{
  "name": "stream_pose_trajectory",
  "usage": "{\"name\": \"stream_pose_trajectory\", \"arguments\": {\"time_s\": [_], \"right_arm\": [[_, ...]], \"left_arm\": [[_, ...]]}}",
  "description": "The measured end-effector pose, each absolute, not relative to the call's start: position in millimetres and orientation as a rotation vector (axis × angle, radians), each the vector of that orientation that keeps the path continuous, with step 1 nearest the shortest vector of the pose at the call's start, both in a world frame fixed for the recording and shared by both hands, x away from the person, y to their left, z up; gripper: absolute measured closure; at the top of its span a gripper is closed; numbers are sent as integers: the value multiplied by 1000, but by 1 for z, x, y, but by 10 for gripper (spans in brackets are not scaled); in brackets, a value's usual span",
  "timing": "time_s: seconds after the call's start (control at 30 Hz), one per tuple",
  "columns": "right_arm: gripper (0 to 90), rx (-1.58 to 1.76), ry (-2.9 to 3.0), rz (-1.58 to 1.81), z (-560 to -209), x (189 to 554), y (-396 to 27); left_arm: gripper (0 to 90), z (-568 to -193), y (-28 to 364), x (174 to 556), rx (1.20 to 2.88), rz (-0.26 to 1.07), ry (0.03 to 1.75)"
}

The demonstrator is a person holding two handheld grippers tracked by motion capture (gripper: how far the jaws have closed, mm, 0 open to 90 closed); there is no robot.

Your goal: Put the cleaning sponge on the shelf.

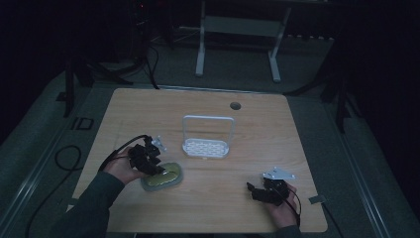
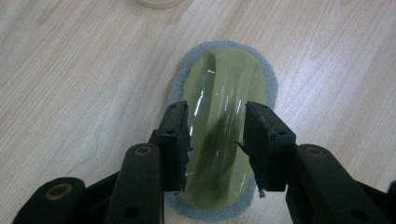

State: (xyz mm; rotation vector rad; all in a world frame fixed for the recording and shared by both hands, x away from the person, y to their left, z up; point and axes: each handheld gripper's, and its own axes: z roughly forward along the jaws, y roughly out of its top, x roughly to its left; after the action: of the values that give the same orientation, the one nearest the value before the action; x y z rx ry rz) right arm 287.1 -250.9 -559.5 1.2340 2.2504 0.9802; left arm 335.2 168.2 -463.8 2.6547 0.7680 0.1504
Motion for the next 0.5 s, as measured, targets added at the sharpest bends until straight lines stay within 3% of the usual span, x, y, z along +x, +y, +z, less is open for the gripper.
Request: {"name": "stream_pose_trajectory", "arguments": {"time_s": [0.5], "right_arm": [[247, 1232, 2250, 980, -560, 287, -251]], "left_arm": [[603, -459, 160, 341, 2725, 146, 743]]}}
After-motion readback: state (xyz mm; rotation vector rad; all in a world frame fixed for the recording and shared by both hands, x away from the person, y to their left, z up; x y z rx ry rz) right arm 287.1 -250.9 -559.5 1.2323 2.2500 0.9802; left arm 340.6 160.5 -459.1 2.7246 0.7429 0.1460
